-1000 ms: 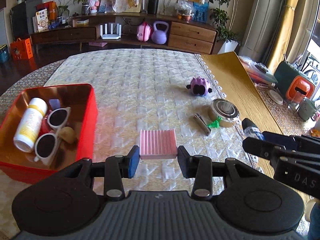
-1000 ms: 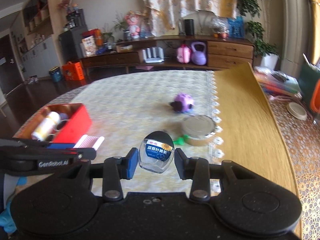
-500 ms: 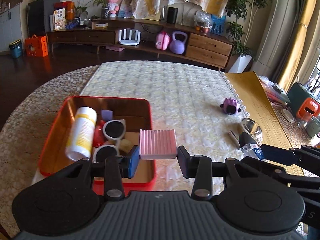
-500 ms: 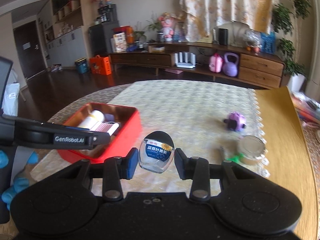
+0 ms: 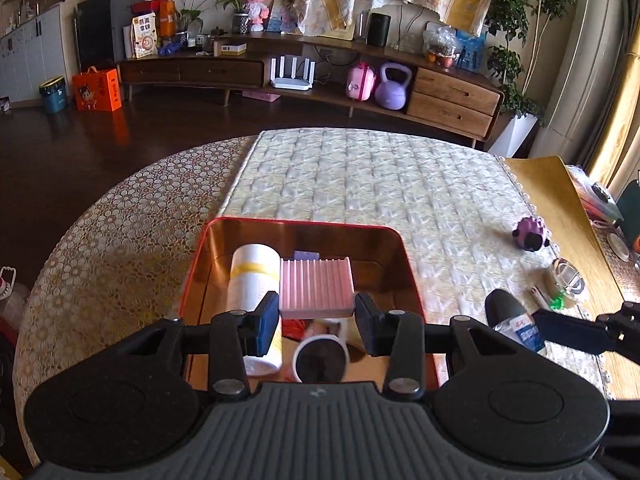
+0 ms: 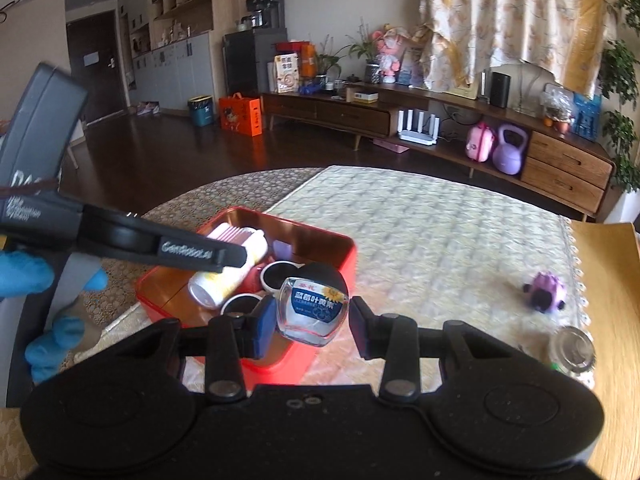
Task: Organize rigid objects
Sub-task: 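Carry the pink comb and glass bottle into the red tin box with both tools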
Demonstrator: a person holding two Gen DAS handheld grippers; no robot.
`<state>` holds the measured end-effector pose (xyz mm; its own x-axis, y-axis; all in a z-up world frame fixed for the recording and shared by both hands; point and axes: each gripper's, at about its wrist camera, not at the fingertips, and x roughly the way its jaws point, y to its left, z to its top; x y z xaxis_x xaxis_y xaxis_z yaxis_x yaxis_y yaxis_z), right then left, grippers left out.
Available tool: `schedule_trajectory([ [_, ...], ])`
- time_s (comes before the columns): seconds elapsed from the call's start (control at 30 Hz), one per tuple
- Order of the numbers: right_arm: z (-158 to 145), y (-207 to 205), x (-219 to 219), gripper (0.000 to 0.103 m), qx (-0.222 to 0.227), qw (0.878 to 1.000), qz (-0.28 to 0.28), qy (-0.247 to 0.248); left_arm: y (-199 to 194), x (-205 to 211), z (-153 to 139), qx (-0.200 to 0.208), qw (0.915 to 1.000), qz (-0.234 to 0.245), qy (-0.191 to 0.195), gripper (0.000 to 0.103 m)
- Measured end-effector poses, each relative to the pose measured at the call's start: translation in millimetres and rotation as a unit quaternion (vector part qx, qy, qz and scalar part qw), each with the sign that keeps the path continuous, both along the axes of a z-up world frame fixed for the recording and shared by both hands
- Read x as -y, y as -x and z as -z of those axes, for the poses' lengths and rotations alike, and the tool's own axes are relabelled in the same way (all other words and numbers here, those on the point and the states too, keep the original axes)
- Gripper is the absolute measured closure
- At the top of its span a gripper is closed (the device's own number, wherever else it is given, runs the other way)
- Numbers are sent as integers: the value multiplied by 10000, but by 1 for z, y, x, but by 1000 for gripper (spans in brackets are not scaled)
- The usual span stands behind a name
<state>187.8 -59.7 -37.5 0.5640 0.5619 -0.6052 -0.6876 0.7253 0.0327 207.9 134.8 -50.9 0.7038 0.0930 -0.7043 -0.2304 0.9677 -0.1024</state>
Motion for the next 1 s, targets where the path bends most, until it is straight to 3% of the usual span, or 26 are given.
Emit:
schedule_trajectory([
  [0.6, 47, -21, -79, 64, 13, 9965, -362, 758, -65, -24, 34, -333, 9992, 218, 14, 62],
  [1.0, 59, -26, -95, 64, -41, 9953, -362, 901, -80, -20, 50, -507, 9981, 353, -22, 62],
])
